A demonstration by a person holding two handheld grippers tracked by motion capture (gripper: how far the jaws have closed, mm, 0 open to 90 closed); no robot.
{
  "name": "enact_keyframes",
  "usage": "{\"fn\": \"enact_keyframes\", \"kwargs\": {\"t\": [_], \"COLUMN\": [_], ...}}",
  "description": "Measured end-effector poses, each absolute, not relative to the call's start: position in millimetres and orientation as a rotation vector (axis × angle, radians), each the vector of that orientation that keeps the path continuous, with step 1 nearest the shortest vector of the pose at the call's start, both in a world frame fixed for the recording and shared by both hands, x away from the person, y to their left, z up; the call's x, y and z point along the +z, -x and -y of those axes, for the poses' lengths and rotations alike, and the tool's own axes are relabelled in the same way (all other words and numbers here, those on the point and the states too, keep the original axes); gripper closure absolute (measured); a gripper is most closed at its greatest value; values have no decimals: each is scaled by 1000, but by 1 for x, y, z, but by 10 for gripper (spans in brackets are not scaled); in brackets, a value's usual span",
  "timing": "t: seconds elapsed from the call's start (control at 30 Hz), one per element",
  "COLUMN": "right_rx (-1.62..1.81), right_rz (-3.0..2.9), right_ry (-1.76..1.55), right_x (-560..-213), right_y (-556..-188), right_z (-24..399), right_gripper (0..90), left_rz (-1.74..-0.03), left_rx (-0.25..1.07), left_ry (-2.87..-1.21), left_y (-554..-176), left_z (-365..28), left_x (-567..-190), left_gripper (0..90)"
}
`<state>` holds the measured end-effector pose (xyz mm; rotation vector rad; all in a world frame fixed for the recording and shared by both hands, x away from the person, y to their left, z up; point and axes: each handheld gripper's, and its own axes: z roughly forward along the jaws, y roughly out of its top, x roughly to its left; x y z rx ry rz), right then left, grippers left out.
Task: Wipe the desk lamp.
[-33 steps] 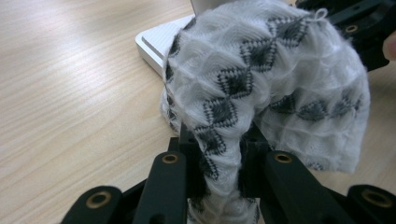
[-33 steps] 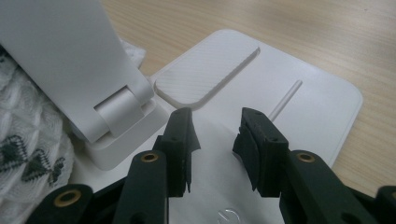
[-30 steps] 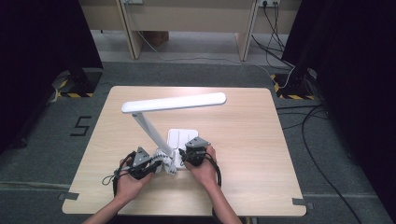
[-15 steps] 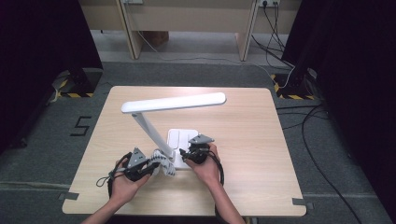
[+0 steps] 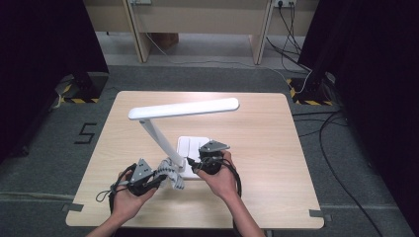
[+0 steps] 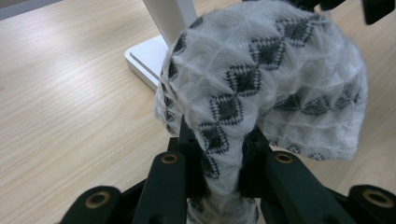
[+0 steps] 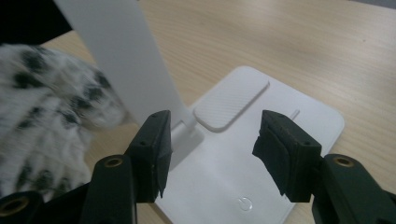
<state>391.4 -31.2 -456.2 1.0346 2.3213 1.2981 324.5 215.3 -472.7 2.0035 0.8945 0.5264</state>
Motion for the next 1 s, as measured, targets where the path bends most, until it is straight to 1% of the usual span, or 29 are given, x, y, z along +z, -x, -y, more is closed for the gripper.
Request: {"fn": "enact_keyframes", "kwargs": {"t": [0.23, 0.4, 0.63, 0.83, 0.9, 1.0], "right_rx": [1376, 1426, 1439, 1427, 1404, 1378], "right_rz": [-2331, -2365, -2414, -2471, -2487, -2499], "right_ry": [-960, -905, -865, -826, -817, -820], "right_x": [-433, -422, -418, -425, -427, -432], "right_y": [-372, -357, -342, -338, -339, -340], "right_z": [26, 21, 18, 8, 6, 8], "right_gripper": [485, 486, 484, 485, 509, 627], "left_rz": [-871, -851, -852, -843, -837, -823], "left_rx": [518, 510, 511, 516, 517, 526], "left_ry": [-2016, -2020, -2014, -2027, -2021, -2010], "left_y": [-321, -319, -321, -322, -323, -322], "left_z": [-209, -205, -203, -199, -198, -195], "left_x": [-474, -473, -472, -470, -469, -468], "left_gripper": [753, 753, 753, 752, 752, 751]}}
